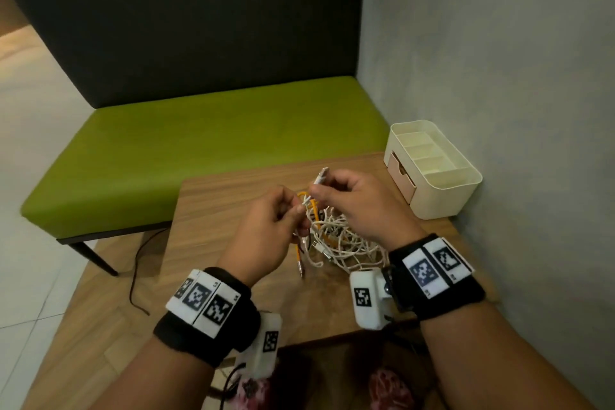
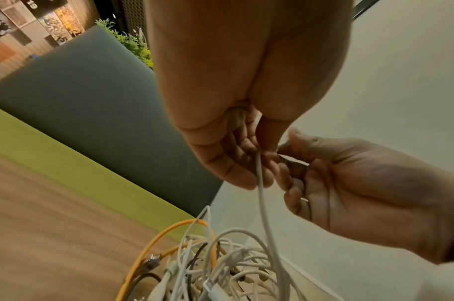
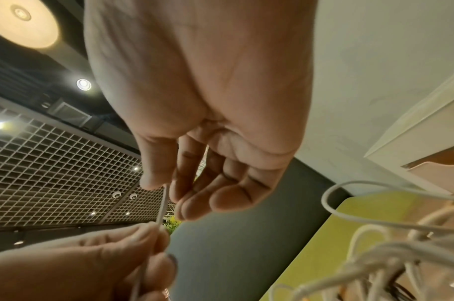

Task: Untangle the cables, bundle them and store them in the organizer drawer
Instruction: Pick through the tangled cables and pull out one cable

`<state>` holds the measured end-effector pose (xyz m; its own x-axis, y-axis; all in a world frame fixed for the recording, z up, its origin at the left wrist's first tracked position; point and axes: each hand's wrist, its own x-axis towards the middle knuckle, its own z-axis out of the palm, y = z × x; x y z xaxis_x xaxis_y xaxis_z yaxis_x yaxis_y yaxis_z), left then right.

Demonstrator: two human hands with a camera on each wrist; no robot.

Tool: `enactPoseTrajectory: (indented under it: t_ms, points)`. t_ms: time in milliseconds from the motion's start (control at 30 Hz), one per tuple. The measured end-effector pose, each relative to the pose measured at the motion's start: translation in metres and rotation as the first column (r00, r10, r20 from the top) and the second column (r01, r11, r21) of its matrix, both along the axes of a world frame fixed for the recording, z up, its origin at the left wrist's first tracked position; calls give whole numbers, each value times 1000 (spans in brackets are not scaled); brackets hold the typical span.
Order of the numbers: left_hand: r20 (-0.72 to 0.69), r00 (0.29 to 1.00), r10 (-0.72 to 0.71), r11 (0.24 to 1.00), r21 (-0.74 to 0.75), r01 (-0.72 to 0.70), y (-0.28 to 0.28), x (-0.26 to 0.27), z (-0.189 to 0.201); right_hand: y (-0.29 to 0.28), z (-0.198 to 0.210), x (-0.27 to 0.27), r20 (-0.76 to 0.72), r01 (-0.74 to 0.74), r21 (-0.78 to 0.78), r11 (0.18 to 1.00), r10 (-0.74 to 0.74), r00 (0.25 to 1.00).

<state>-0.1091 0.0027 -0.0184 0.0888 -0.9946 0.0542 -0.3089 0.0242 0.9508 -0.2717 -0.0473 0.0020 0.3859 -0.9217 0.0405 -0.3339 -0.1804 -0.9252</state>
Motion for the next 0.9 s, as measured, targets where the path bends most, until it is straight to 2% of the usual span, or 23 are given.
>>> enactPoseTrajectory:
  t_ms: [67,133,200,300,367,433,500,567,600,667,733,833,900]
  points:
    - [32,999,12,999,-52,-10,-1,3,0,3,4,2,-6,30,-20,999,-30,1000]
    - [1,1000,16,996,-86,-16,-2,6,0,7,6,4,-55,54,-46,997,-57,997]
    - [-29,998,-61,995,-82,58,-4,4,4,13,8,6,-128,70,-71,995,-79,989]
    - [10,988,-152,980,-127,152,-2,-4,9,23,11,9,-221,93,-160,983,-127,967]
    - [-13,990,-141,974,-182,136,-1,-8,11,29,16,8,-183,129,-185,974,-163,970]
    - [-144,983,-110,972,-221,77,2,-10,13,39,19,7,-104,118,-163,979,-136,985]
    - [-324,943,-76,974,-228,0,6,-14,17,46,10,10,-61,74,-104,992,-81,995]
    - [-398,916,-48,963,-264,-64,11,-17,25,54,-9,16,-17,-27,5,1000,27,999]
    - [-414,908,-56,951,-299,-78,14,-17,29,55,-21,18,-23,-74,31,997,75,997]
    - [-458,882,-113,939,-340,-56,21,-14,40,53,-38,18,-144,-111,27,993,113,983]
    - [-514,840,-173,939,-344,-17,28,-8,47,46,-43,9,-242,-98,-22,995,90,966]
    - [-587,794,-158,946,-320,-48,31,9,45,37,-37,-7,-280,14,-86,996,-38,959]
    - [-525,849,-64,955,-280,-101,26,21,33,35,-33,-16,-208,99,-46,994,-107,972]
